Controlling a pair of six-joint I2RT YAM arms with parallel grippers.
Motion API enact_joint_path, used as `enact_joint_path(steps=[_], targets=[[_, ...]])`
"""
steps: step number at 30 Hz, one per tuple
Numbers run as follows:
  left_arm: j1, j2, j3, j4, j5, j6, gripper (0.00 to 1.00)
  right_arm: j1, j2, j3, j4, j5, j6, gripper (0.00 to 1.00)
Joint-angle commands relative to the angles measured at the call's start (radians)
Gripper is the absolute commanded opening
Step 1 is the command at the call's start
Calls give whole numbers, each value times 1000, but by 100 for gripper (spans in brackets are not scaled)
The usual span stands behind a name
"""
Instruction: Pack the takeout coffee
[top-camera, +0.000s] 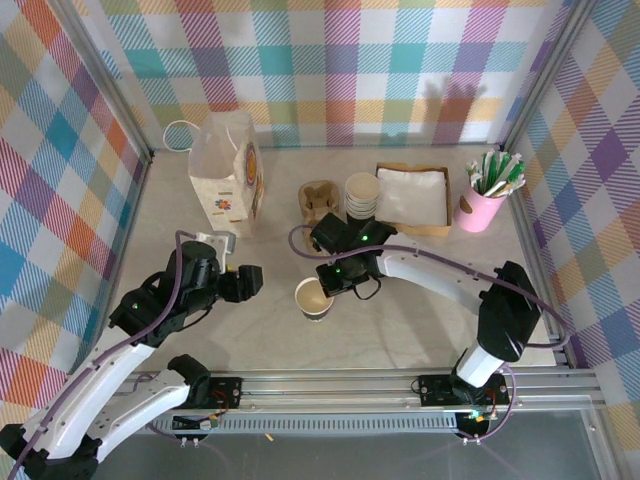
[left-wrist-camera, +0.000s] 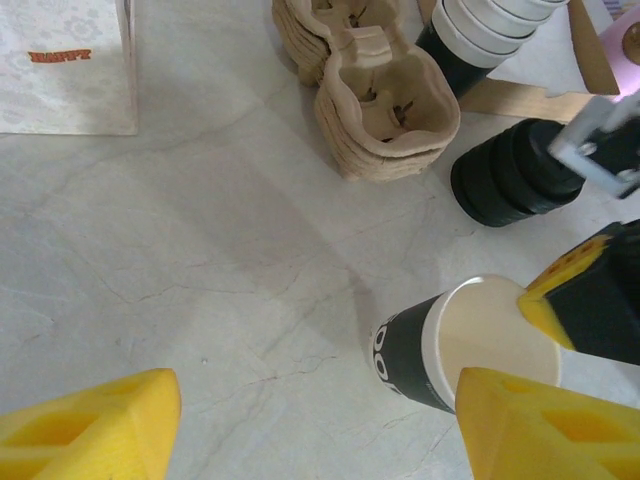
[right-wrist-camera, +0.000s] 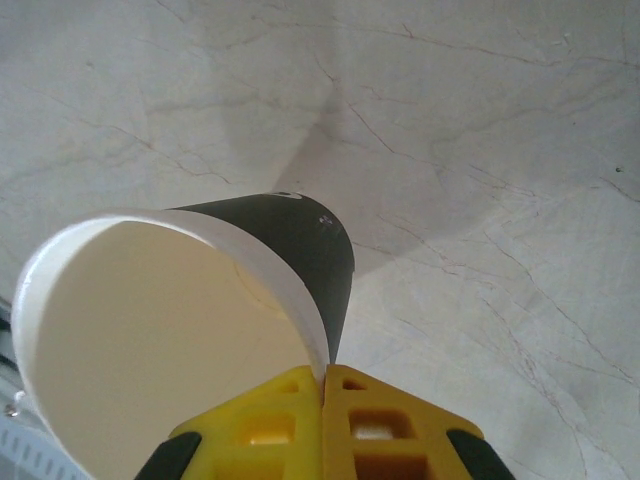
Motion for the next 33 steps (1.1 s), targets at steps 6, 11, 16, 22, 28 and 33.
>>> enact_joint_path(steps=[6,11,16,22,28,33], targets=[[-8,-28,-23,-1,-32,-26,72,-2,46,49,-13,4,-19,0],[-9,-27,-9,-34,-52,-27,72,-4,75,75,-32,1,-18,0],[-9,-40,6,-72,-61,-16,72,-4,87,88,-38,-10,-18,0],[-9,-66,-10,-81,-64,-14,72,-4,115,135,-66,-14,-18,5],[-8,-59,0,-80,-64,10,73,-5,134,179,-94,-5,-20,7],[-9,-46,7,-80,-61,38,73,-7,150,186,-107,-4,-24,7]])
